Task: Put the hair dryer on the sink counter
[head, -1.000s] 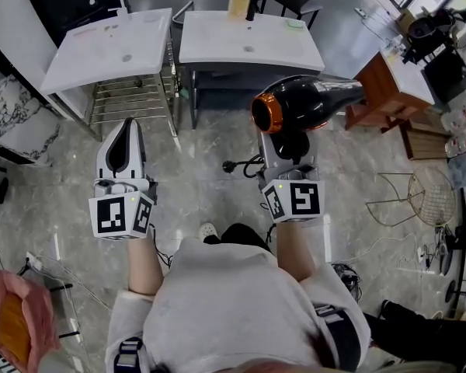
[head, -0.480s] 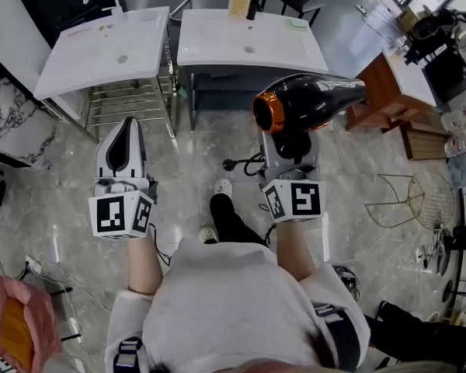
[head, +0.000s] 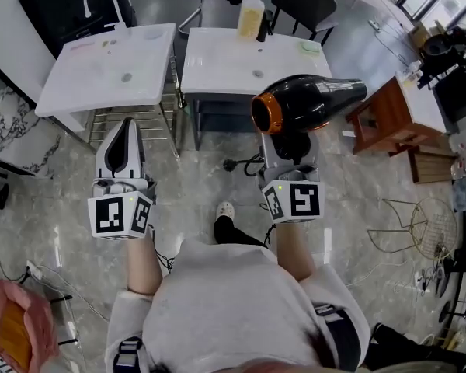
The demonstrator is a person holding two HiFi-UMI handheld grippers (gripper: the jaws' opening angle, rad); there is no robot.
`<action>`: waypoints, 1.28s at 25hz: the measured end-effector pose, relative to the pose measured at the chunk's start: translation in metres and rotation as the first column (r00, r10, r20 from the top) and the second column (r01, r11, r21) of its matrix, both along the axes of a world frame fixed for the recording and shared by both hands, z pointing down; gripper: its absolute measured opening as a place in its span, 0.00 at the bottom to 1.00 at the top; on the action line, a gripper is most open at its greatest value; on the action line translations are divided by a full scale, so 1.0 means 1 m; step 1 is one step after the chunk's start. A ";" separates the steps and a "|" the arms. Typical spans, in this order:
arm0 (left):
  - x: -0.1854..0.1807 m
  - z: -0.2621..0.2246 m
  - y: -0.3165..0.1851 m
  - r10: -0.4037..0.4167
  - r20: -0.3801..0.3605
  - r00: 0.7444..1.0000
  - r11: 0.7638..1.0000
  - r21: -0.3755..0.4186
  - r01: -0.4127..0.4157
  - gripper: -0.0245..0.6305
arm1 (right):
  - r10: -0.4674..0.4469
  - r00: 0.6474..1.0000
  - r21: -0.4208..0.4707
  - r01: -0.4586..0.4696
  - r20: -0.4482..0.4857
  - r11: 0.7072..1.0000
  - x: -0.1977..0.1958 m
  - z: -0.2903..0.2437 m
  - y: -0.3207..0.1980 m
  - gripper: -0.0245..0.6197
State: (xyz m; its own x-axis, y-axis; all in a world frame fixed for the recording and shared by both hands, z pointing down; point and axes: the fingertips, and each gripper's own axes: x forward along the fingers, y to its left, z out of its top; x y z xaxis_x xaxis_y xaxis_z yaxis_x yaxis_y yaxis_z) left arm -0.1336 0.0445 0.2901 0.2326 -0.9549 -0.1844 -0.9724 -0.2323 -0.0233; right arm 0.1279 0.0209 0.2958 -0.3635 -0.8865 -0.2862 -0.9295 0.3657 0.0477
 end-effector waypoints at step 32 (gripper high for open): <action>0.020 0.004 -0.197 -0.054 0.004 0.999 0.998 -0.011 0.055 0.05 | -0.109 0.994 -0.059 0.110 0.013 0.992 -0.002 0.022 -0.214 0.42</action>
State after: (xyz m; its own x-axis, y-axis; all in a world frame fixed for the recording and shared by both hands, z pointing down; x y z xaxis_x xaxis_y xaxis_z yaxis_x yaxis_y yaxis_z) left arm -0.1133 -0.1521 0.2946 0.1807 -0.9682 -0.1730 -0.9835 -0.1792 -0.0241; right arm 0.1263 -0.1932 0.3177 -0.4565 -0.8571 -0.2386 -0.8841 0.4670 0.0138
